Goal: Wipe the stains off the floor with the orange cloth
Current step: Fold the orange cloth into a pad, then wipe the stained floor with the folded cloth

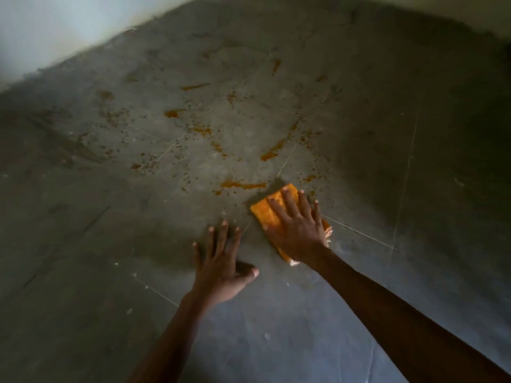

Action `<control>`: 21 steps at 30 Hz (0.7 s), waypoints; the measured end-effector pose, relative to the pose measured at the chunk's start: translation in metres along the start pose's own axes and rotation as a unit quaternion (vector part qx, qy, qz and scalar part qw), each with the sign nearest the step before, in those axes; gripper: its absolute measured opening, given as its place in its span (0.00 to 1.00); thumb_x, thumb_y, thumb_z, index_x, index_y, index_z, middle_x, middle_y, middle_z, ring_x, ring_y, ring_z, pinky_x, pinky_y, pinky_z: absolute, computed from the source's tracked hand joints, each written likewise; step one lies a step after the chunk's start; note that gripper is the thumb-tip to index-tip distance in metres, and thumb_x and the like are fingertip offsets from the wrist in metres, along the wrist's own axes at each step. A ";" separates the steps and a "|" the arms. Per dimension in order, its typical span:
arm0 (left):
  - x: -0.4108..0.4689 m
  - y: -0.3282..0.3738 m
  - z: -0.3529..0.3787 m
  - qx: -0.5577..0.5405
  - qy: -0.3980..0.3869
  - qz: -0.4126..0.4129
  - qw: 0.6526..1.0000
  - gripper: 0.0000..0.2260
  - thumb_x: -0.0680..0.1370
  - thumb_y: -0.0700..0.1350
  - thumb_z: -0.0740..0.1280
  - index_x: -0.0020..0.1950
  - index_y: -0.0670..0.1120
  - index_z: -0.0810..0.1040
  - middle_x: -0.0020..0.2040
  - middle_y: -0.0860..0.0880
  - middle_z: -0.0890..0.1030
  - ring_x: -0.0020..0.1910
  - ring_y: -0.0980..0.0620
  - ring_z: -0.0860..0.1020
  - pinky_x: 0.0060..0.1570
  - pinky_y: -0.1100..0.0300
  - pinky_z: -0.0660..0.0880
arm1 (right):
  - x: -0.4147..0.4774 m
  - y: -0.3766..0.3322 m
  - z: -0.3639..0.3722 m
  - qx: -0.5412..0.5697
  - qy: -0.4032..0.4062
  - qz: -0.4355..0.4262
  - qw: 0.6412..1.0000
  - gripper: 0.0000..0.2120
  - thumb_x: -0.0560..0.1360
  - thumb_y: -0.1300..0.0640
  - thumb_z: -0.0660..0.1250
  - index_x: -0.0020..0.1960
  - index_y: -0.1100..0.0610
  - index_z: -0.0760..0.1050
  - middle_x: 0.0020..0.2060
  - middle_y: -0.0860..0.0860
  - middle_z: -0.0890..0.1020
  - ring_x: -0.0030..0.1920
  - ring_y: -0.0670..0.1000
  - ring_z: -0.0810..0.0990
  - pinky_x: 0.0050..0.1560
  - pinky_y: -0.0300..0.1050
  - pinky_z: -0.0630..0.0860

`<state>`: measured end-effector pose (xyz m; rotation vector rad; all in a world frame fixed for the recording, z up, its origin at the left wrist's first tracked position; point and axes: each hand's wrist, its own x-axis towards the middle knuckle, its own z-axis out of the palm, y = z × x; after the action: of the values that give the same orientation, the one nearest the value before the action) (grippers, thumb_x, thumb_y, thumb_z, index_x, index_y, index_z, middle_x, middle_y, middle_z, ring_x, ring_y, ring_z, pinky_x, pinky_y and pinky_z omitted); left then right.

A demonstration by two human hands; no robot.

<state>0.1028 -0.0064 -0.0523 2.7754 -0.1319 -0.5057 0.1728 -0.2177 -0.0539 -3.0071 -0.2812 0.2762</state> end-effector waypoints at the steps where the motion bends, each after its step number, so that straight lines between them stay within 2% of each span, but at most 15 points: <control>1: -0.003 0.002 0.002 0.005 0.004 0.006 1.000 0.49 0.63 0.76 0.49 0.78 0.58 0.37 0.78 0.53 0.31 0.77 0.46 0.31 0.73 0.36 0.38 | 0.020 -0.005 -0.006 0.024 0.018 0.027 0.999 0.33 0.77 0.29 0.46 0.79 0.38 0.44 0.81 0.49 0.42 0.79 0.62 0.38 0.76 0.70 0.42; 3: -0.003 -0.006 0.005 0.008 0.025 0.009 1.000 0.48 0.64 0.77 0.48 0.78 0.59 0.36 0.78 0.54 0.30 0.76 0.48 0.30 0.73 0.37 0.37 | 0.057 -0.027 -0.013 0.043 0.015 0.051 0.998 0.33 0.78 0.31 0.48 0.79 0.40 0.46 0.81 0.50 0.44 0.79 0.63 0.39 0.76 0.69 0.43; 4: -0.001 -0.009 0.005 0.012 0.032 0.015 0.999 0.48 0.65 0.77 0.49 0.78 0.59 0.35 0.78 0.54 0.30 0.76 0.48 0.30 0.73 0.38 0.37 | 0.061 -0.034 -0.009 0.036 0.026 0.036 0.998 0.33 0.78 0.32 0.48 0.80 0.41 0.45 0.81 0.50 0.45 0.79 0.64 0.40 0.76 0.68 0.45; 5: 0.001 -0.013 0.003 0.018 0.037 0.022 0.999 0.48 0.66 0.78 0.49 0.78 0.59 0.35 0.78 0.54 0.30 0.76 0.49 0.30 0.74 0.39 0.37 | 0.048 -0.038 -0.007 0.026 0.033 -0.003 0.999 0.33 0.79 0.32 0.47 0.80 0.41 0.44 0.81 0.50 0.45 0.79 0.63 0.41 0.77 0.67 0.47; 7: 0.001 -0.023 0.004 0.027 0.041 0.033 0.998 0.47 0.66 0.79 0.47 0.77 0.59 0.33 0.77 0.55 0.29 0.76 0.50 0.30 0.74 0.40 0.38 | -0.008 -0.028 0.004 0.000 -0.002 -0.107 0.994 0.32 0.80 0.32 0.45 0.80 0.39 0.41 0.81 0.48 0.44 0.80 0.61 0.41 0.77 0.65 0.48; 9: 0.000 -0.026 0.005 0.023 0.050 0.047 0.997 0.45 0.68 0.78 0.46 0.77 0.59 0.32 0.77 0.57 0.29 0.76 0.52 0.30 0.75 0.41 0.39 | -0.062 0.013 0.010 -0.019 -0.027 -0.127 0.991 0.32 0.79 0.30 0.43 0.79 0.37 0.39 0.80 0.46 0.44 0.80 0.59 0.42 0.76 0.66 0.51; 11: -0.002 -0.027 0.008 0.013 0.071 0.050 0.996 0.44 0.69 0.77 0.48 0.78 0.58 0.37 0.78 0.57 0.34 0.78 0.52 0.34 0.74 0.42 0.41 | -0.056 0.061 0.005 -0.038 -0.041 -0.074 0.996 0.32 0.77 0.28 0.38 0.78 0.35 0.36 0.80 0.45 0.41 0.80 0.59 0.41 0.76 0.69 0.52; 13: -0.001 -0.025 0.011 0.022 0.088 0.044 0.995 0.44 0.69 0.77 0.50 0.79 0.57 0.43 0.80 0.56 0.40 0.79 0.51 0.40 0.73 0.42 0.44 | -0.002 0.085 -0.005 -0.042 -0.011 0.005 0.999 0.32 0.76 0.28 0.33 0.78 0.36 0.37 0.80 0.46 0.41 0.80 0.60 0.42 0.76 0.69 0.50; 16: 0.001 -0.026 0.014 0.043 0.085 0.043 0.994 0.44 0.70 0.77 0.49 0.80 0.56 0.47 0.81 0.54 0.46 0.79 0.50 0.47 0.71 0.43 0.48 | 0.091 0.058 -0.018 0.014 0.029 0.078 0.996 0.31 0.79 0.33 0.39 0.80 0.40 0.43 0.81 0.48 0.43 0.80 0.62 0.42 0.77 0.66 0.45; 18: 0.002 -0.026 0.014 0.058 0.075 0.041 0.995 0.45 0.69 0.78 0.46 0.80 0.55 0.47 0.81 0.54 0.46 0.79 0.50 0.47 0.70 0.44 0.48 | 0.108 0.007 -0.011 0.015 0.029 0.042 0.999 0.29 0.81 0.36 0.44 0.80 0.41 0.45 0.81 0.48 0.45 0.79 0.63 0.41 0.77 0.66 0.45; 21: 0.002 -0.026 0.014 0.046 0.071 0.029 0.996 0.47 0.68 0.79 0.46 0.80 0.53 0.48 0.81 0.55 0.45 0.79 0.52 0.45 0.71 0.45 0.47 | 0.038 -0.036 0.006 -0.013 0.021 -0.103 0.994 0.28 0.81 0.37 0.45 0.80 0.40 0.47 0.81 0.48 0.47 0.80 0.62 0.45 0.76 0.65 0.51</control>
<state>0.1006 0.0140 -0.0735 2.8761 -0.2083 -0.2942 0.2022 -0.1746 -0.0621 -2.9734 -0.5908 0.1923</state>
